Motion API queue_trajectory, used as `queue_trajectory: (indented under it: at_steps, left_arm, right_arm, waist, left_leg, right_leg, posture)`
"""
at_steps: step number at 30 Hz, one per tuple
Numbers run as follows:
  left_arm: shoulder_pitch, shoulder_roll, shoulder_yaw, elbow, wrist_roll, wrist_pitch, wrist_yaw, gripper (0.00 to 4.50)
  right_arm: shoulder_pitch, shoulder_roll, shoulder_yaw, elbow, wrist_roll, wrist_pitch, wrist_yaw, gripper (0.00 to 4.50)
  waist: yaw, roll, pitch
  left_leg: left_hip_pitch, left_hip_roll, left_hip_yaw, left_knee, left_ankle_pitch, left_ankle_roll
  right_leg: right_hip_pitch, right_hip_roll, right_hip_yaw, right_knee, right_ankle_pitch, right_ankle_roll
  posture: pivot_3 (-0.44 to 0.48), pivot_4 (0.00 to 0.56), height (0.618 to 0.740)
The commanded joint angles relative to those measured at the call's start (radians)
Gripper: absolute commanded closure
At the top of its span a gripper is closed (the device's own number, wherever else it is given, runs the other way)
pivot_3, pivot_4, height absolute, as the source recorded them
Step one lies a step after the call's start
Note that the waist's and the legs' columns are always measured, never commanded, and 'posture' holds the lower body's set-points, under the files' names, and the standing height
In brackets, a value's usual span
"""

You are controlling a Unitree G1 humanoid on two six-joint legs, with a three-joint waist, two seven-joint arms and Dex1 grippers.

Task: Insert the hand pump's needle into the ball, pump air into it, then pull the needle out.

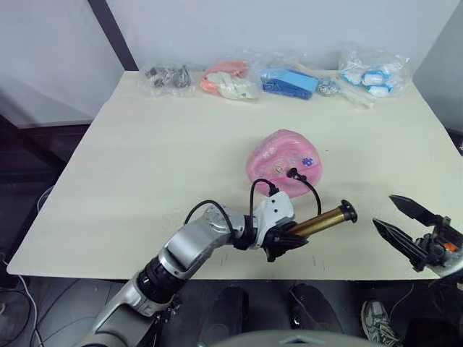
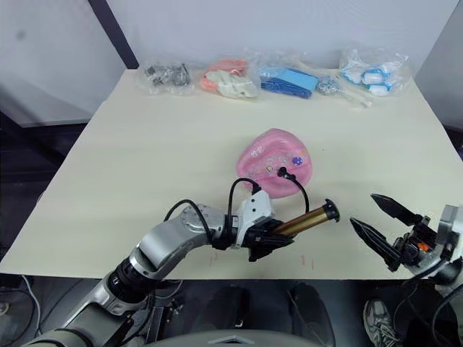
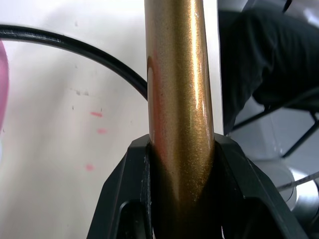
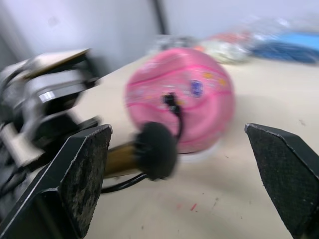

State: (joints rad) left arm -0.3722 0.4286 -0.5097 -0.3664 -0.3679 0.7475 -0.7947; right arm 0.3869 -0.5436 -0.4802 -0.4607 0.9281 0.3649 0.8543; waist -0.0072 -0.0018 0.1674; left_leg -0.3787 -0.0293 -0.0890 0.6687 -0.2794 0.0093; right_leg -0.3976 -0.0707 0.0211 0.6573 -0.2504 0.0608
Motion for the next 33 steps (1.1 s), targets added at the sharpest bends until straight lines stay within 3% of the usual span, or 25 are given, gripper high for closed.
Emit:
queue_trajectory:
  at_steps: [1,14,33]
  left_arm:
    - [0.016,-0.04,0.078,0.001,-0.044,-0.083,-0.02,3.44]
    - [0.032,-0.087,0.117,0.067,-0.058,-0.107,-0.061,3.44]
    - [0.06,-0.077,0.127,0.087,-0.048,-0.149,-0.1,3.44]
  right_arm:
    - [-0.016,0.022,0.02,-0.095,0.136,0.116,-0.176,0.0]
    - [-0.169,0.157,0.185,-0.19,0.462,0.24,-0.605,0.0]
    - [-0.211,0.201,0.256,-0.191,0.44,0.217,-0.621,0.0]
  waist:
    - [0.0,0.0,0.0]
    - [-0.006,0.0,0.0]
    - [-0.007,0.0,0.0]
  left_leg:
    - [0.0,0.0,0.0,0.0,0.0,0.0]
    - [0.0,0.0,0.0,0.0,0.0,0.001]
    - [0.0,-0.001,0.0,0.0,-0.001,0.001]
  right_leg:
    - [0.0,0.0,0.0,0.0,0.0,0.0]
    - [-0.001,0.001,0.0,0.001,0.0,0.0]
    - [-0.002,0.001,-0.001,0.001,0.0,0.0]
  posture:
    - [0.0,0.15,0.736]
    - [0.0,0.15,0.736]
    - [0.0,0.15,0.736]
